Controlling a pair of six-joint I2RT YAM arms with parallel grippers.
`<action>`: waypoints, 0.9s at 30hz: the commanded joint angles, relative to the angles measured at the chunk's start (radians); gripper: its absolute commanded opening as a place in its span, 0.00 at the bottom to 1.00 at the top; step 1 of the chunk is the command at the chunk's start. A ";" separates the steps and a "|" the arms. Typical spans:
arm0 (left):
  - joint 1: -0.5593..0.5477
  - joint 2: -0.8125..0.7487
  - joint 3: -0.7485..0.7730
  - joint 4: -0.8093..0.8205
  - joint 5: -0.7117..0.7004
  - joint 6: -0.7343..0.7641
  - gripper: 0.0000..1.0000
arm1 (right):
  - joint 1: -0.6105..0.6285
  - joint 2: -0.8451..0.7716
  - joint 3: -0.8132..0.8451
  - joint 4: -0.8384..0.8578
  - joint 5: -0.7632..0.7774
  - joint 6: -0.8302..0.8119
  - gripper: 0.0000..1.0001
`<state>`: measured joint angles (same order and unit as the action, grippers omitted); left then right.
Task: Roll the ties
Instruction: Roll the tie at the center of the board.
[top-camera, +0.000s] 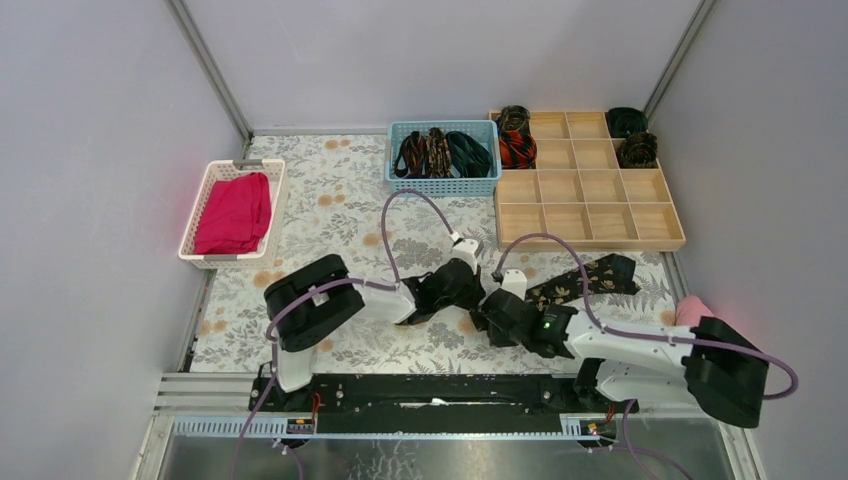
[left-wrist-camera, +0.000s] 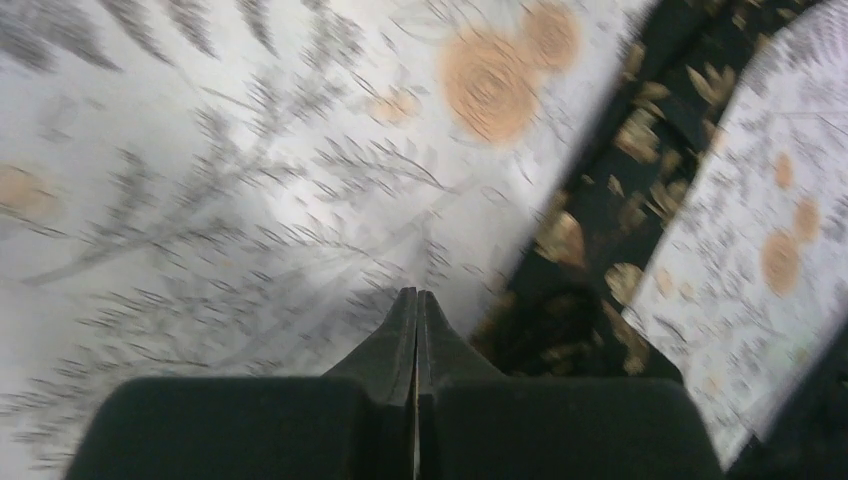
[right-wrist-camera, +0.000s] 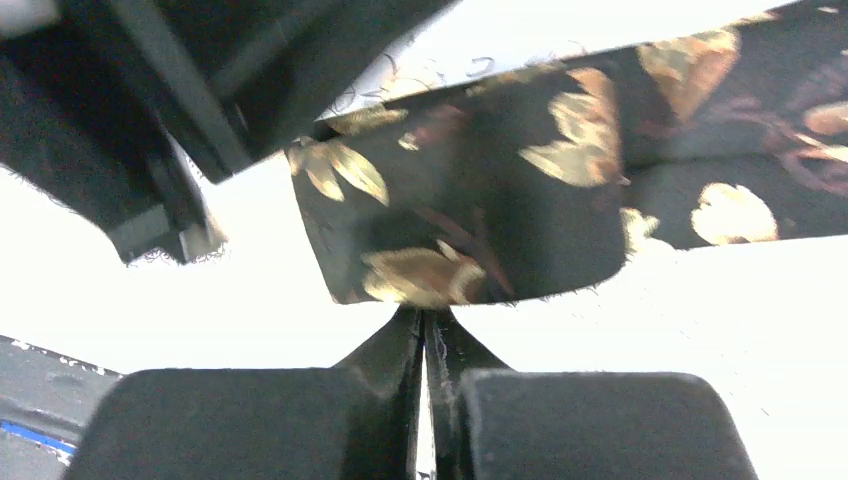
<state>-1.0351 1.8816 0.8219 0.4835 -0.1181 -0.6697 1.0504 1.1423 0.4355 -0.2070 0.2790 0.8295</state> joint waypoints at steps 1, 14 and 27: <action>0.072 0.027 0.074 -0.227 -0.102 0.089 0.00 | 0.020 -0.120 0.031 -0.205 0.089 0.037 0.06; 0.156 -0.064 0.065 -0.282 -0.109 0.060 0.00 | 0.025 -0.201 0.231 -0.435 0.236 0.005 0.10; 0.116 -0.334 -0.172 -0.258 -0.088 -0.052 0.00 | 0.073 -0.052 0.400 -0.509 0.333 -0.119 0.12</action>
<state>-0.9096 1.6413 0.7277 0.2237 -0.2062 -0.6632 1.0771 1.0302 0.7536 -0.6468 0.5217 0.7689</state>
